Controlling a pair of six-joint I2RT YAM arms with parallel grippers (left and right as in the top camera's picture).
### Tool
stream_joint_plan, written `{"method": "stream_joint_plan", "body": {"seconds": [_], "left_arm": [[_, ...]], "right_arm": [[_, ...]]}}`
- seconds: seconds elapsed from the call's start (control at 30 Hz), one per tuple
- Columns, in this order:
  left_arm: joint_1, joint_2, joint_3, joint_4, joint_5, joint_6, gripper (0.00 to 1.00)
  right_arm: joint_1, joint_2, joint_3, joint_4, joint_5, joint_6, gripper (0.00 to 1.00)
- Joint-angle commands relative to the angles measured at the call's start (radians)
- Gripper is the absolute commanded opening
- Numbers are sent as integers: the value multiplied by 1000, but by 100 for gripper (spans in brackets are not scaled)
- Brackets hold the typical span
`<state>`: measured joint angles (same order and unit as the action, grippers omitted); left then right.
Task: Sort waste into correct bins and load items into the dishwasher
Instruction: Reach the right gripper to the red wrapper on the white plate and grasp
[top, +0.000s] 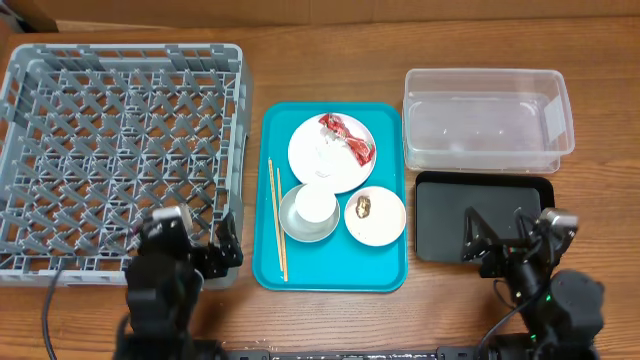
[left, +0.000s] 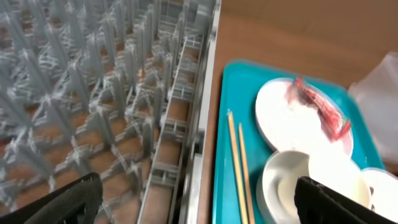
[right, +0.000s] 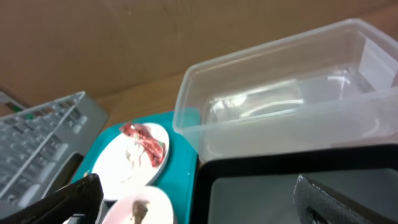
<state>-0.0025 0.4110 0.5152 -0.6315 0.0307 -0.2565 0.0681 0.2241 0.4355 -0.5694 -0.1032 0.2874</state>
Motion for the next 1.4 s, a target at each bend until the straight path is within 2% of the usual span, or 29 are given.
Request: {"method": "stream_joint_plan", "body": {"seconds": [0.0, 0.17, 0.23, 0.33, 0.53, 0.63, 0.83, 0.93, 1.1, 1.2, 1.3, 1.37], "left_arm": [[3, 204, 189, -132, 16, -5, 100], [3, 441, 389, -354, 25, -6, 100], [3, 498, 428, -404, 67, -6, 100], [3, 553, 438, -424, 147, -6, 100], [3, 568, 440, -443, 145, -6, 100], [8, 569, 447, -449, 135, -6, 100], [117, 593, 520, -543, 89, 5, 100], [198, 629, 566, -585, 89, 26, 100], [240, 657, 570, -586, 89, 24, 100], [240, 659, 570, -579, 89, 24, 100], [240, 659, 570, -580, 89, 24, 100], [240, 659, 570, -579, 89, 24, 100]], "right_arm": [[4, 156, 150, -60, -42, 4, 100], [4, 480, 420, -294, -55, -14, 100], [4, 568, 488, -335, -56, -26, 100], [4, 665, 542, -336, -161, -35, 99], [4, 719, 548, -235, -306, -58, 100], [11, 729, 552, -201, -313, -86, 100], [90, 849, 673, -302, -217, -143, 100], [176, 984, 812, -373, -140, -172, 100], [336, 1228, 1050, -442, -23, -265, 100], [407, 1365, 1130, -387, 55, -307, 99], [452, 1481, 1131, -241, 84, -316, 89], [469, 1547, 1130, -172, 87, -322, 87]]}}
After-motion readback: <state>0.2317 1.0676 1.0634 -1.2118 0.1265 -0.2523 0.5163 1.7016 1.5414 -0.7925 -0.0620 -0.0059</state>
